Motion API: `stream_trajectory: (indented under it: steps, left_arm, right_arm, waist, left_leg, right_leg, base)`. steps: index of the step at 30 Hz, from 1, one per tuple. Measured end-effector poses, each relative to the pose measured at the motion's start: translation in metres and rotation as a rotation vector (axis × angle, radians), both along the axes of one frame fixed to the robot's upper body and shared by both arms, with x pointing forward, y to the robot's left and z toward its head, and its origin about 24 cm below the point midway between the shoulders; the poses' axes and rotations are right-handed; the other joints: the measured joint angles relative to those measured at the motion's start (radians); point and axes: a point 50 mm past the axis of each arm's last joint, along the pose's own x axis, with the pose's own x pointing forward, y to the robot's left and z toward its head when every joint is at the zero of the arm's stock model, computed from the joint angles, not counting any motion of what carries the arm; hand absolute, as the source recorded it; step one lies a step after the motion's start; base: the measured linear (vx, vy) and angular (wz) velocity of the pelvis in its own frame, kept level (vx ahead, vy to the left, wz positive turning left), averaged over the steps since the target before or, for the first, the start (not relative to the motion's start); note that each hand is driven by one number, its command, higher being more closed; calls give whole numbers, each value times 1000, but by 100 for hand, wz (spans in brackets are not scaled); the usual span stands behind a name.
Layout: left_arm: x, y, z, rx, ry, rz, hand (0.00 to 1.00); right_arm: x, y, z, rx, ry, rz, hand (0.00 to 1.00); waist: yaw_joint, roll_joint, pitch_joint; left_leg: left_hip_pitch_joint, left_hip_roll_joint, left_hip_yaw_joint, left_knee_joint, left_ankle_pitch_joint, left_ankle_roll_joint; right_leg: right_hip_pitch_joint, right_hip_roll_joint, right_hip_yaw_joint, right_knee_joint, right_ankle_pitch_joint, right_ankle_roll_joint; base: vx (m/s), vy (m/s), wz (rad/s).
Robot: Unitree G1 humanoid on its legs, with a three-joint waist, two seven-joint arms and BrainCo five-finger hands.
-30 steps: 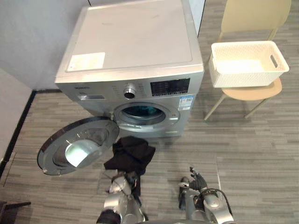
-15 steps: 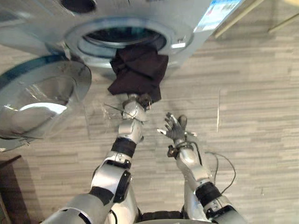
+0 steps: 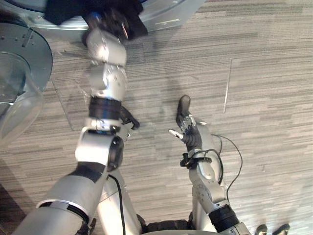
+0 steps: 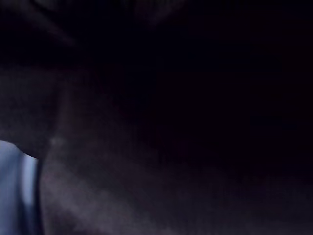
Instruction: Pick up the laundry basket with both hands and put the clothes into the washing machine.
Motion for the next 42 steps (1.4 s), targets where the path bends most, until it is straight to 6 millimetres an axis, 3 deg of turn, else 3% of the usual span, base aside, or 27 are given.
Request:
stream_trajectory:
  steps: [1, 4, 6, 8, 9, 14, 17, 19, 21, 25, 28, 34, 38, 42]
  left_arm:
    - [-6, 2, 16, 8, -43, 13, 100]
    - [-43, 8, 88, 34, -232, 47, 100]
    - [-47, 11, 98, 88, -237, 73, 100]
    - [-54, -1, 108, 139, -264, 62, 100]
    - [-55, -3, 111, 157, -270, 67, 0]
    - [-58, -6, 123, 388, -247, 295, 0]
    - [-52, 0, 122, 658, -170, 662, 0]
    - [-51, -4, 120, 904, -162, 975, 0]
    - [-46, -7, 113, 1075, -148, 1174, 0]
    - [-23, -6, 95, 1280, -2, 1226, 0]
    - [-25, -14, 99, 1328, -29, 1241, 0]
    - [-52, -25, 128, 1332, -162, 1334, 0]
    - [-66, -14, 138, 1234, -213, 1423, 0]
    - [-68, 8, 140, 1139, -149, 1428, 0]
  right_arm:
    - [-1, 0, 0, 1, -2, -1, 0]
    - [0, -3, 0, 20, -6, -9, 0]
    - [0, -6, 0, 46, -3, -8, 0]
    - [0, -10, 0, 64, -4, -17, 0]
    - [0, -11, 0, 67, -5, -16, 0]
    - [2, -25, 6, 101, -17, -64, 0]
    - [3, -43, 9, 124, -44, -108, 0]
    - [2, -52, 8, 120, -58, -121, 0]
    - [-4, -59, 5, 144, -65, -138, 0]
    - [-11, -60, 2, 211, -73, -128, 0]
    - [-16, -63, 2, 237, -80, -105, 0]
    - [-26, -74, -2, 259, -76, -101, 0]
    - [-30, -79, -5, 254, -70, -109, 0]
    - [-30, -78, -7, 257, -64, -113, 0]
  waist:
    - [0, 0, 0]
    - [-1, 0, 0]
    - [-1, 0, 0]
    - [5, -2, 0]
    - [6, -3, 0]
    - [17, -7, 1]
    - [14, -8, 1]
    - [9, -8, 1]
    - [5, -9, 1]
    - [0, -18, 3]
    - [2, -20, 3]
    - [1, -21, 3]
    - [3, -21, 3]
    - [3, -21, 3]
  left_leg:
    - [0, 7, 6, 0, 0, 0]
    - [-3, 12, 13, -4, 3, 6]
    - [-6, 17, 23, -9, 4, 6]
    - [-12, 21, 38, -21, 7, 10]
    - [-15, 21, 39, -24, 7, 11]
    - [-16, 21, 61, -37, 12, 18]
    - [-16, 20, 62, -40, 13, 20]
    - [-16, 20, 62, -40, 13, 21]
    - [-13, 23, 64, -44, 13, 21]
    - [-15, 43, 75, -56, 14, 21]
    - [-39, 52, 70, -57, 15, 19]
    - [-65, 58, 62, -62, 16, 18]
    - [-61, 55, 61, -74, 22, 10]
    - [-47, 54, 63, -84, 30, 7]
  right_leg:
    - [0, 0, -5, 0, 0, 0]
    - [0, 1, -12, -6, 0, 0]
    - [0, 3, -17, -17, 1, -1]
    - [0, 0, -31, -32, 4, -5]
    - [0, 0, -34, -38, 5, -7]
    - [3, -1, -40, -65, 19, -12]
    - [8, -1, -47, -72, 23, -11]
    - [8, -1, -47, -72, 23, -11]
    - [8, 1, -46, -75, 23, -11]
    - [2, 24, -48, -100, 29, -13]
    - [-12, 33, -55, -107, 29, -13]
    - [-29, 33, -77, -107, 29, -13]
    - [-26, 32, -87, -107, 29, -13]
    - [-17, 32, -89, -108, 29, -13]
  base:
    - [0, 0, 0]
    - [0, 0, 0]
    - [0, 0, 0]
    - [19, 13, 10]
    - [18, 21, 8]
    - [3, 14, 0]
    - [0, 0, 0]
    - [0, 0, 0]
    - [-9, 6, -6]
    - [0, -6, -13]
    - [15, -3, -9]
    - [0, 0, 0]
    - [16, 10, 3]
    - [0, 0, 0]
